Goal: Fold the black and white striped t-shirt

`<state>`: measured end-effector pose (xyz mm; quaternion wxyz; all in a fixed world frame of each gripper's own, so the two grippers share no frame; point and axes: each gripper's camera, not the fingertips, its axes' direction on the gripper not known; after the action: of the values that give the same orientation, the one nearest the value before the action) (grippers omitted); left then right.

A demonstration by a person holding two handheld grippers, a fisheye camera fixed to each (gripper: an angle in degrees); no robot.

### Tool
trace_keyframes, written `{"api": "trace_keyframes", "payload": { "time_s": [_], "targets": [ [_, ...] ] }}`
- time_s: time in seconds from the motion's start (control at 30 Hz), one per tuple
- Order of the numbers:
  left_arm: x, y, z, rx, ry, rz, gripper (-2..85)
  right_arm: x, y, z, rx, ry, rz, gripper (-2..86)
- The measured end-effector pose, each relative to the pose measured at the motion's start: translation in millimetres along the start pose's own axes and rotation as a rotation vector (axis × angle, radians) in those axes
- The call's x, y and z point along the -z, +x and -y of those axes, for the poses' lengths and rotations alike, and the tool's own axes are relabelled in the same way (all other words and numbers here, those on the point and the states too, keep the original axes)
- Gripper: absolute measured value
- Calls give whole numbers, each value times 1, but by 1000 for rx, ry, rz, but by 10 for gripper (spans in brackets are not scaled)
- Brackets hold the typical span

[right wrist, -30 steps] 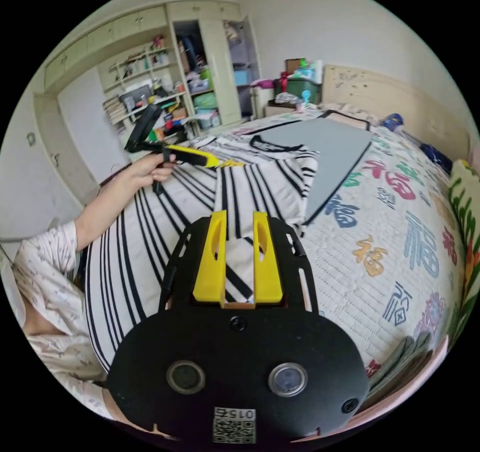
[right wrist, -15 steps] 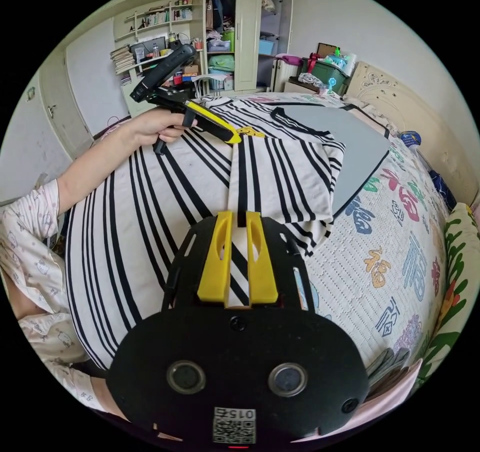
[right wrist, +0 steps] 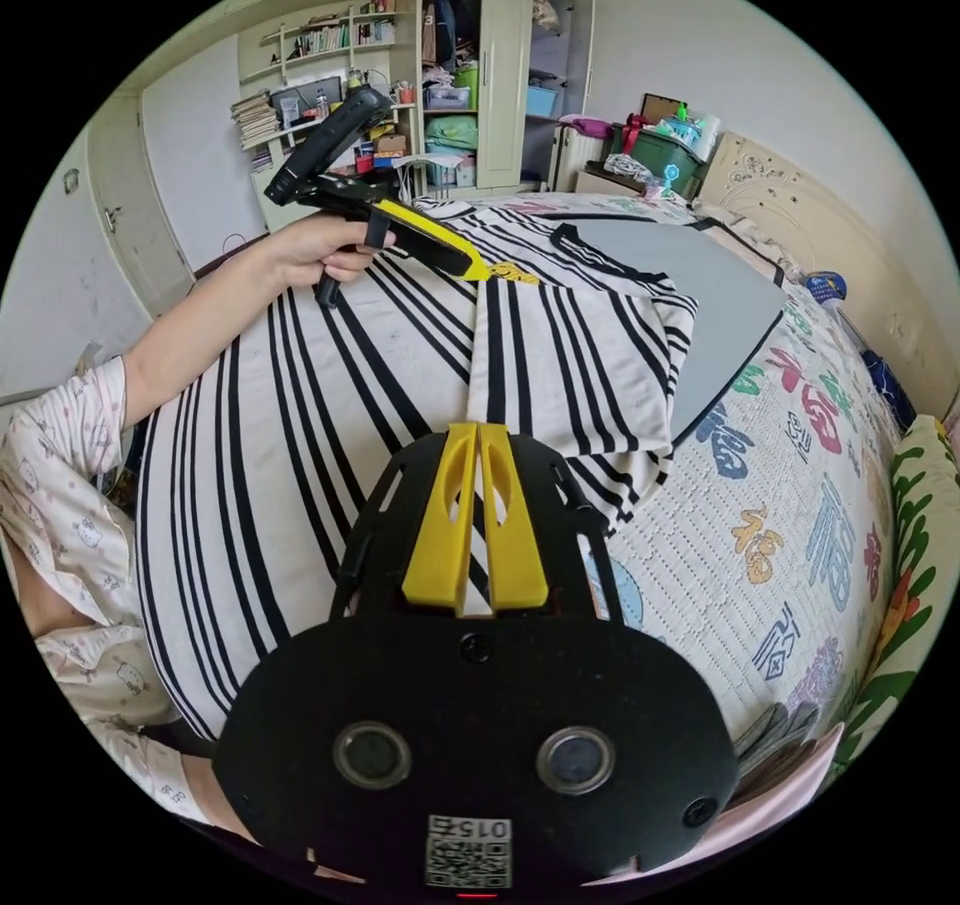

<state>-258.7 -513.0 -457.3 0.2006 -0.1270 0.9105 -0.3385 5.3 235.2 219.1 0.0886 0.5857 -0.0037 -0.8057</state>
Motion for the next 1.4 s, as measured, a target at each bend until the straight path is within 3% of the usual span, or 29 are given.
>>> {"api": "trace_keyframes", "payload": {
  "time_s": [0.13,0.3,0.67,0.9,1.03,1.13,1.23,1.4],
  "targets": [
    [-18,-3,-12,29,-25,-18,93,-1,-10,-1,70,-32,-6,85],
    [-38,3,-29,19,-68,18,66,-5,-16,2,78,-45,-99,60],
    [-54,12,-100,-22,-41,31,-2,16,-11,29,78,-15,-93,6],
    [-56,16,-151,-53,-53,57,5,31,-3,59,79,8,-47,5],
    [-68,18,-187,-46,-96,118,59,40,2,77,130,-5,-45,37],
    [-42,33,-213,-59,1,127,72,83,41,77,9,146,-37,51],
    [-20,90,-240,-231,103,-38,67,102,98,75,-248,246,-111,51],
    [-49,183,-285,-480,-53,-163,71,80,135,101,-400,223,-134,58]
  ]
}}
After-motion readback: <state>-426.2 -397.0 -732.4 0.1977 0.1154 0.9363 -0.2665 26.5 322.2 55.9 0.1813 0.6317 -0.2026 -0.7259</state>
